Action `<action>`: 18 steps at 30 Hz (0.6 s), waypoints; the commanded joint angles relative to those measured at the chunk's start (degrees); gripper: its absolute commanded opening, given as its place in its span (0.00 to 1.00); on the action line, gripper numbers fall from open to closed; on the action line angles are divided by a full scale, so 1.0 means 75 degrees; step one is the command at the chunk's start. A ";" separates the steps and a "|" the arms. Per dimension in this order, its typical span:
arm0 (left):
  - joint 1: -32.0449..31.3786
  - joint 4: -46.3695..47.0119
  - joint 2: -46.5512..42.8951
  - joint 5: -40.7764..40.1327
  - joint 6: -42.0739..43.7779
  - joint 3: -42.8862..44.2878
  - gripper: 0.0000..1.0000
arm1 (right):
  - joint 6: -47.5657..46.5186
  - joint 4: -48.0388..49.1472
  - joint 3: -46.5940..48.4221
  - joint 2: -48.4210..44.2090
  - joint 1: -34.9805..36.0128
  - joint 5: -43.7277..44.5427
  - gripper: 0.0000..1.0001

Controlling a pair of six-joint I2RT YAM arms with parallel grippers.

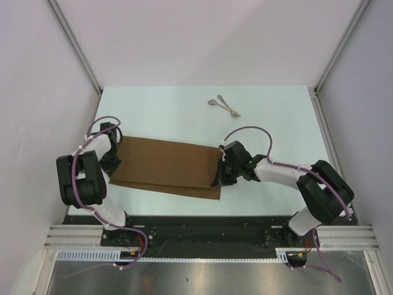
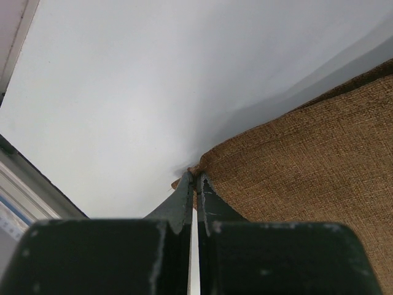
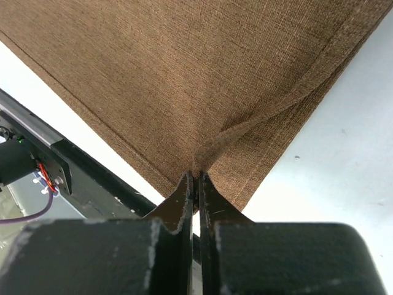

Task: Fold the napkin into a case and place the utensils inside
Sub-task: Fold and flatten the napkin at the center of the board.

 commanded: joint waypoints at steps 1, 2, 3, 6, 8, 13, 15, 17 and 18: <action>0.0007 0.0123 0.0024 -0.0434 -0.0131 0.0010 0.00 | 0.0087 0.0199 -0.0145 -0.0152 0.0098 0.0261 0.00; 0.0007 0.0099 0.0094 -0.0445 -0.0143 0.0021 0.00 | 0.0110 0.0199 -0.0168 -0.0129 0.0110 0.0319 0.00; -0.0005 0.0111 0.0118 -0.0469 -0.0154 0.0021 0.00 | 0.0110 0.0211 -0.0192 -0.0129 0.0121 0.0354 0.00; -0.0005 0.0193 0.0153 -0.0539 -0.0131 -0.0037 0.00 | 0.0157 0.0246 -0.0274 -0.0106 0.0250 0.0483 0.00; 0.0006 0.0216 0.0188 -0.0574 -0.0131 -0.0037 0.00 | 0.0203 0.0304 -0.0356 -0.0082 0.0274 0.0495 0.00; -0.0005 0.0170 0.0352 -0.0645 -0.0119 -0.0026 0.00 | 0.0297 0.0457 -0.0485 0.0116 0.0297 0.0565 0.00; -0.0005 0.0204 0.0376 -0.0668 -0.0119 -0.0061 0.00 | 0.0332 0.0515 -0.0555 0.0199 0.0309 0.0565 0.00; -0.0028 0.0193 0.0388 -0.0680 -0.0131 -0.0084 0.00 | 0.0345 0.0516 -0.0567 0.0316 0.0321 0.0601 0.00; -0.0029 0.0239 0.0411 -0.0680 -0.0131 -0.0096 0.00 | 0.0356 0.0516 -0.0602 0.0328 0.0332 0.0693 0.00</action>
